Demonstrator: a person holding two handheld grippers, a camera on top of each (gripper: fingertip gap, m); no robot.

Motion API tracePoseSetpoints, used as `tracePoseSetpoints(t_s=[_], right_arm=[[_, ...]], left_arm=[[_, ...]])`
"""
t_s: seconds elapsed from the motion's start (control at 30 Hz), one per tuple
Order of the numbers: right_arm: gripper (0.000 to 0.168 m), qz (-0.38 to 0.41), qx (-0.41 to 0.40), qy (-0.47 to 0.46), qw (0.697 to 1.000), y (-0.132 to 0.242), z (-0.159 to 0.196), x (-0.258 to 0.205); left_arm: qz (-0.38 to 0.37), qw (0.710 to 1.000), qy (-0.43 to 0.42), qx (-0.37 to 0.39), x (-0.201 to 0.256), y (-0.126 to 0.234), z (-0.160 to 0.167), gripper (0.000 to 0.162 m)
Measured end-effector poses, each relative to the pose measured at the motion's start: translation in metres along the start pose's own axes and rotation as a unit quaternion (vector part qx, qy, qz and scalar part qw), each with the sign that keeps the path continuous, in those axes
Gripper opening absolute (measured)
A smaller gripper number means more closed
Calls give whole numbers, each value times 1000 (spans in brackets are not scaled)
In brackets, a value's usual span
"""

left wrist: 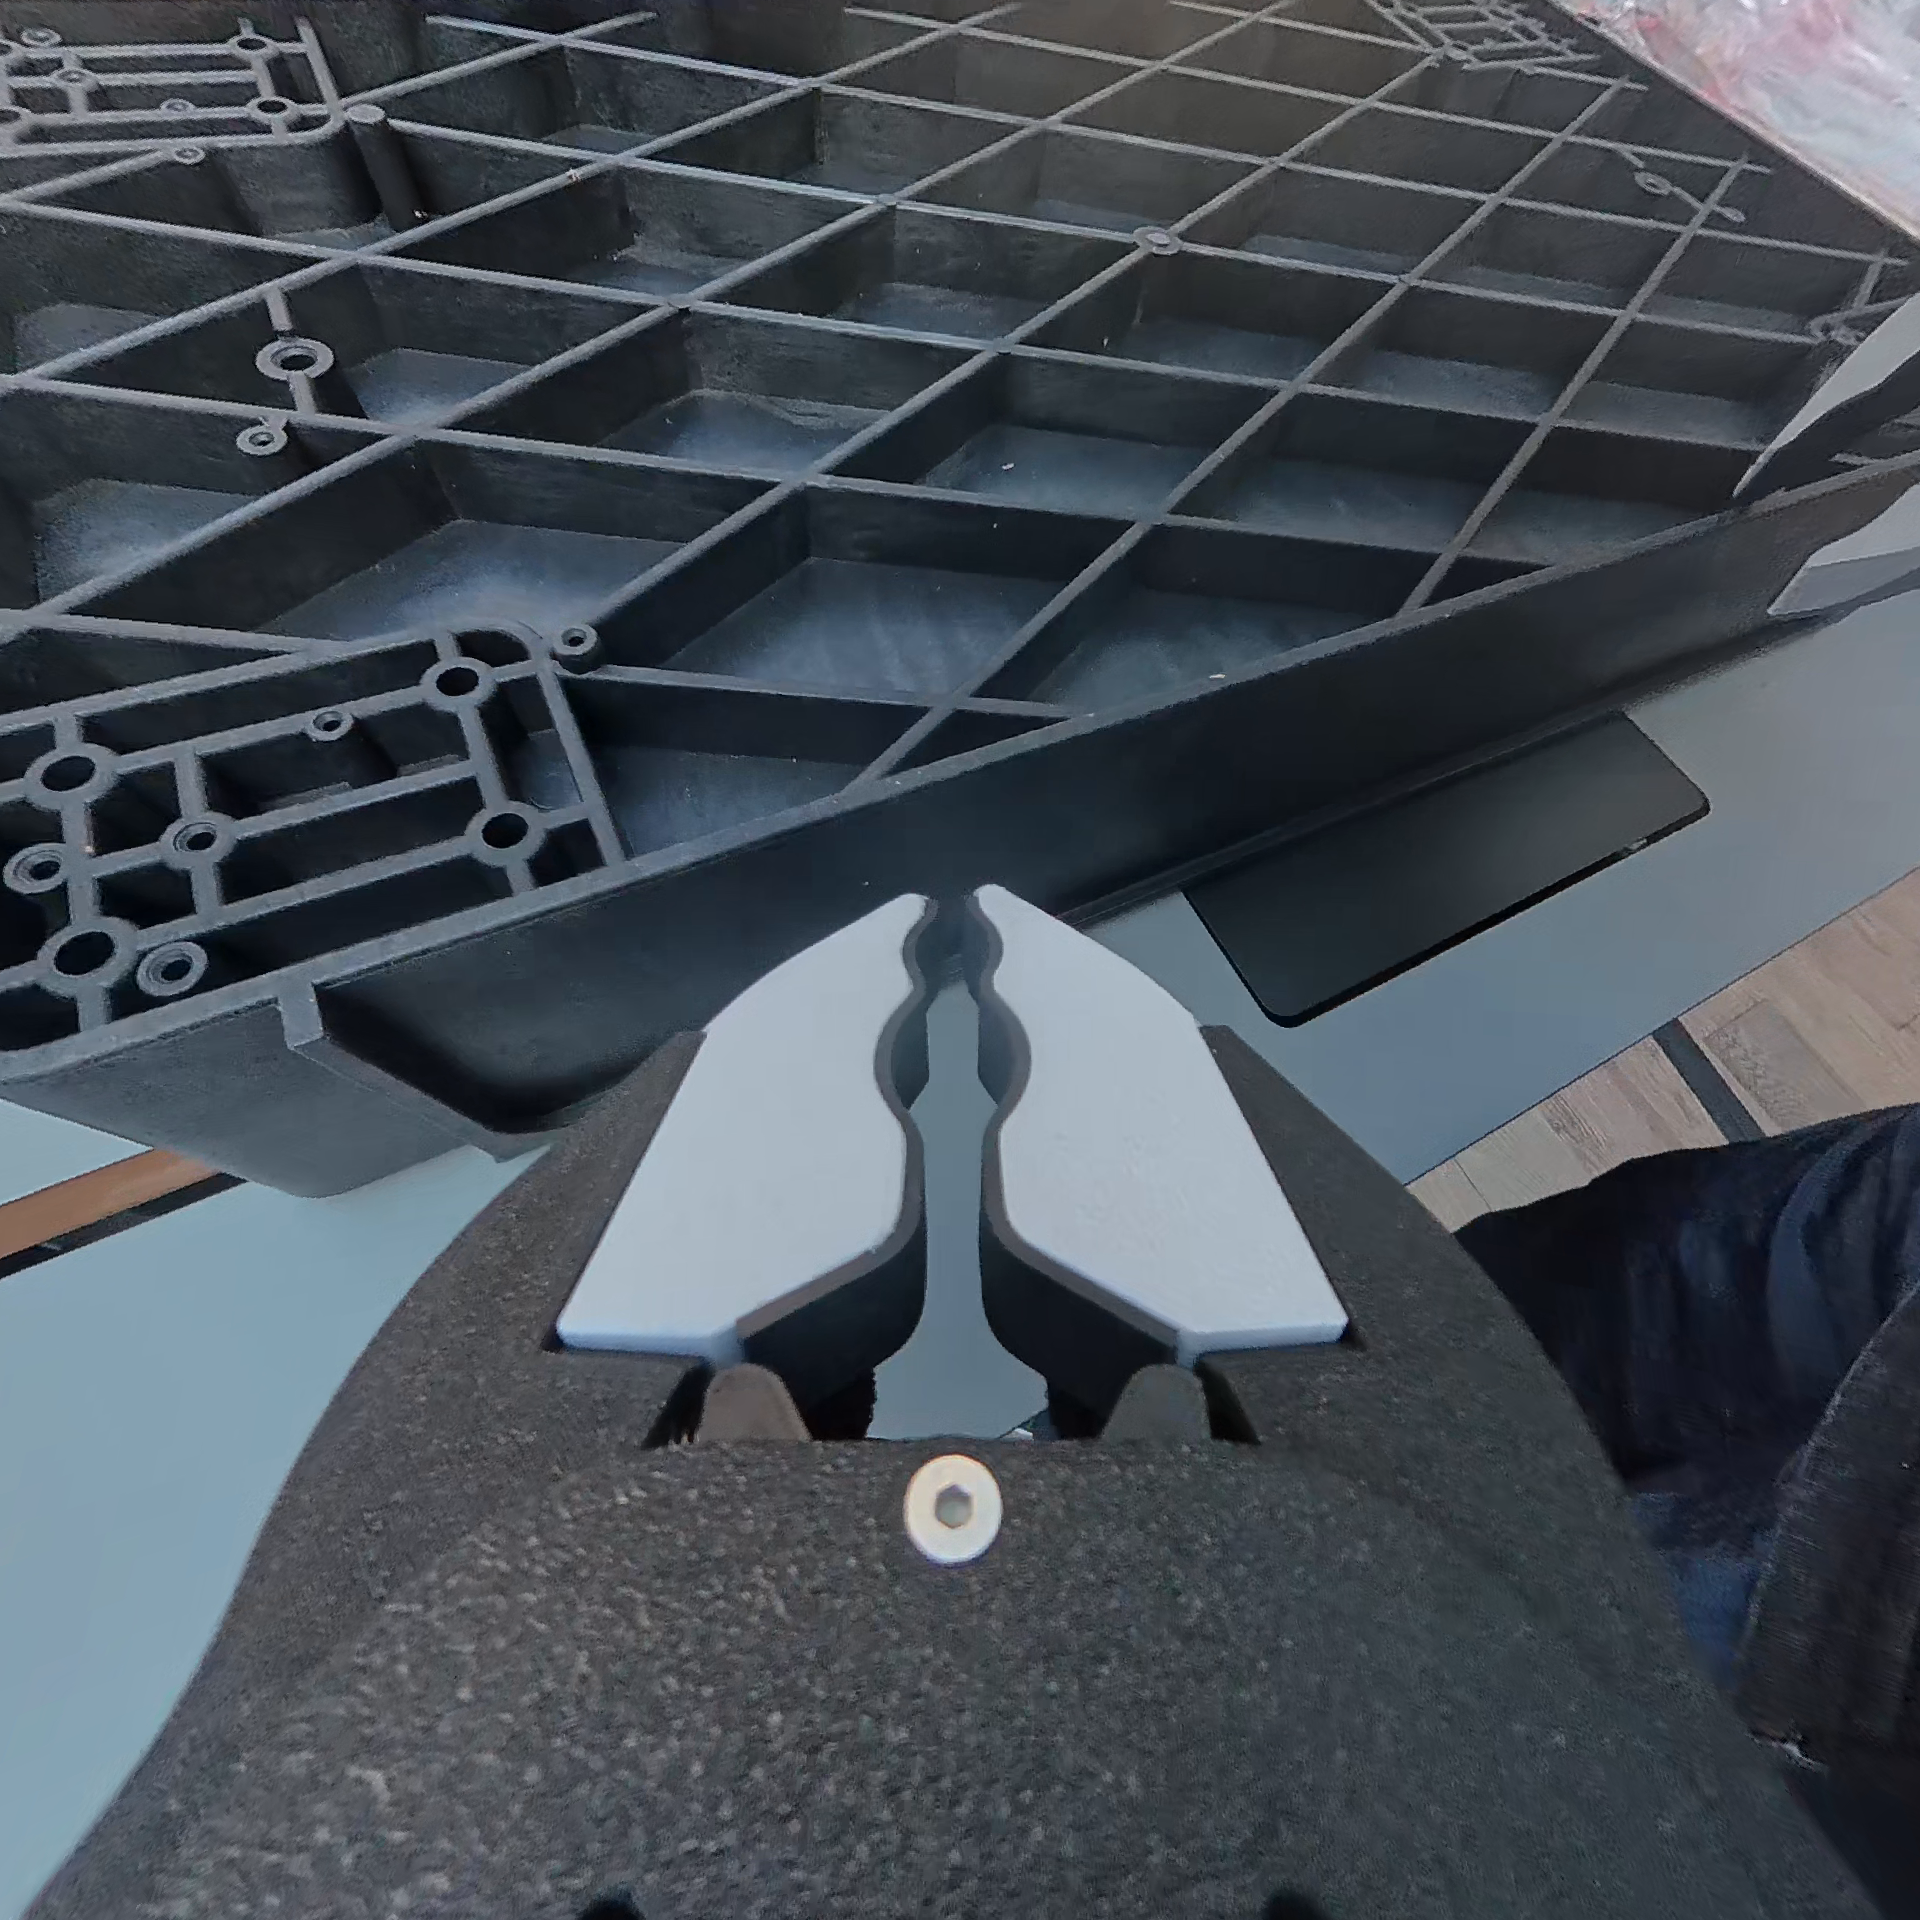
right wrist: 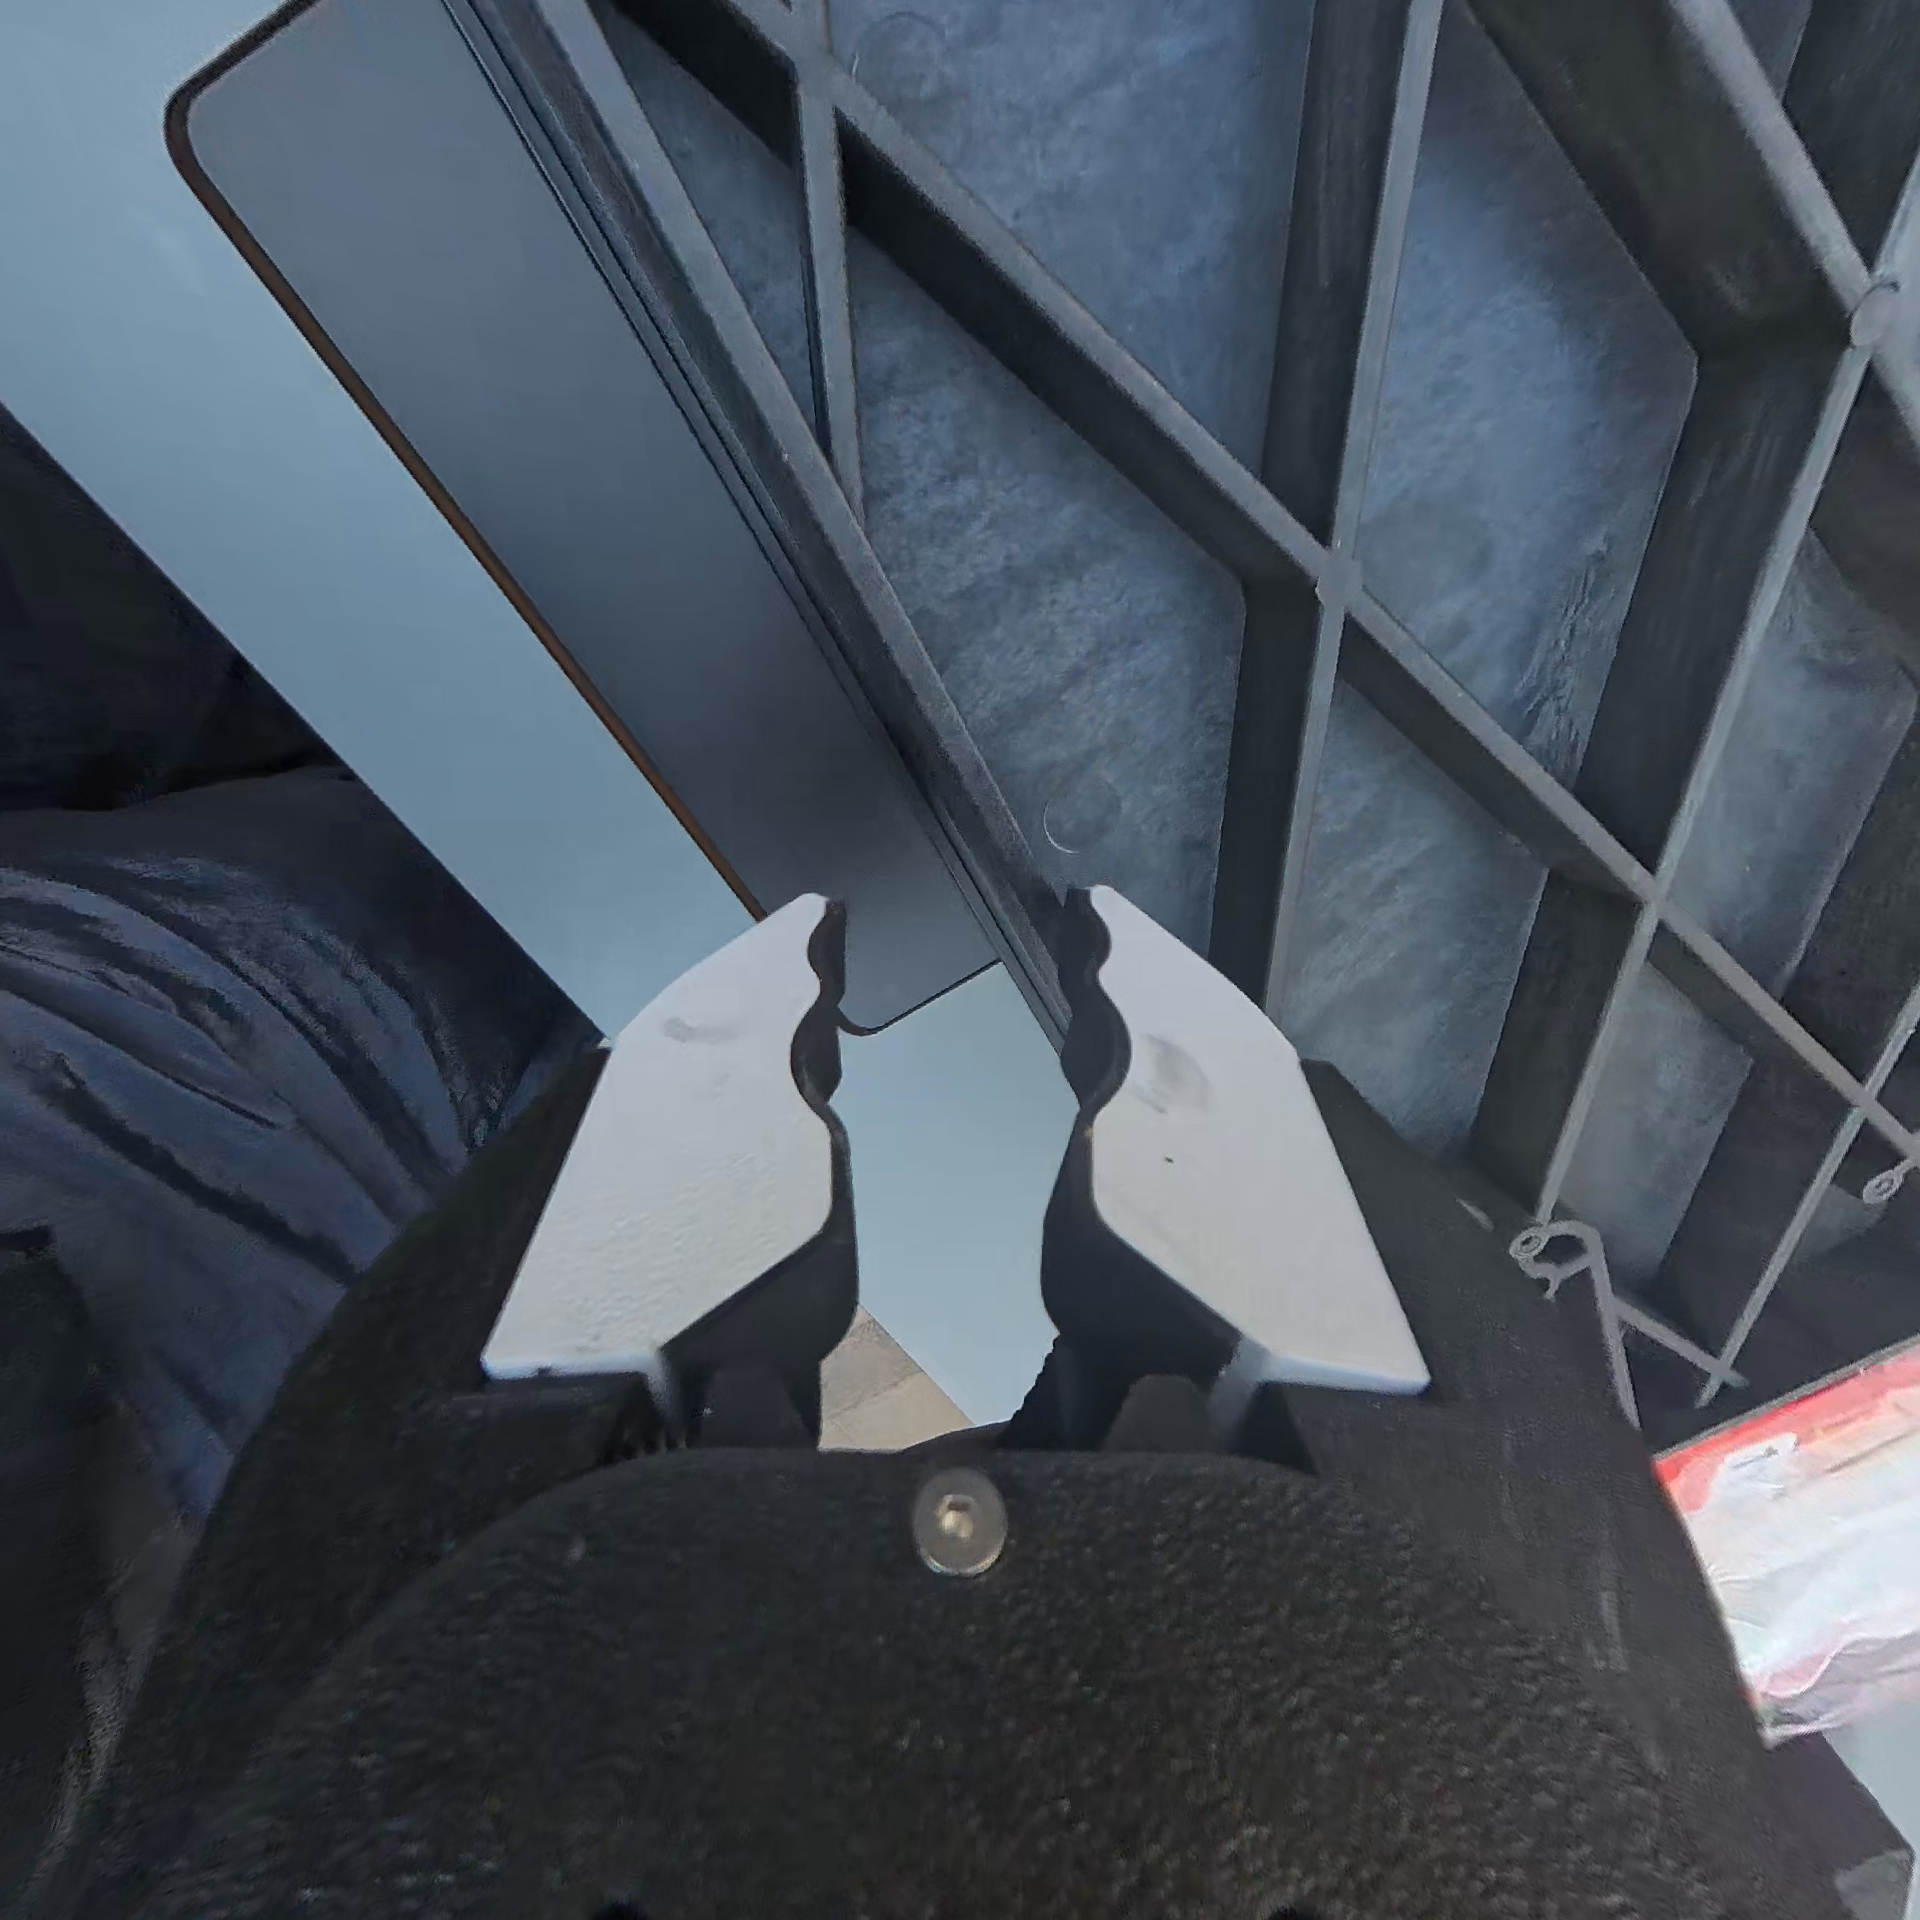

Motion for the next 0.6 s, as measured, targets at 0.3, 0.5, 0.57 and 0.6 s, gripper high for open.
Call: tracePoseSetpoints(t_s=[0.3, 0.5, 0.57, 0.6], right_arm=[[35, 9, 45, -7, 999, 25, 41, -34], [35, -4, 37, -66, 997, 23, 91, -68], [34, -3, 30, -81, 996, 21, 105, -73], [34, -2, 28, -91, 995, 20, 110, -73]], left_arm=[[31, 999, -10, -26, 62, 14, 16, 6], [52, 996, -35, -62, 91, 19, 23, 10], [50, 995, -44, -75, 91, 19, 25, 12], [49, 994, -46, -84, 89, 19, 25, 13]])
Point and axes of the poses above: each gripper's, where its closed fingertips meet, y back along the fingers, z out of its underside, x = y × z across the jaws, the point moved 8 cm from there along y, back along the fingers, and after that the axes turned 12 degrees about x, right-handed, at the moved point
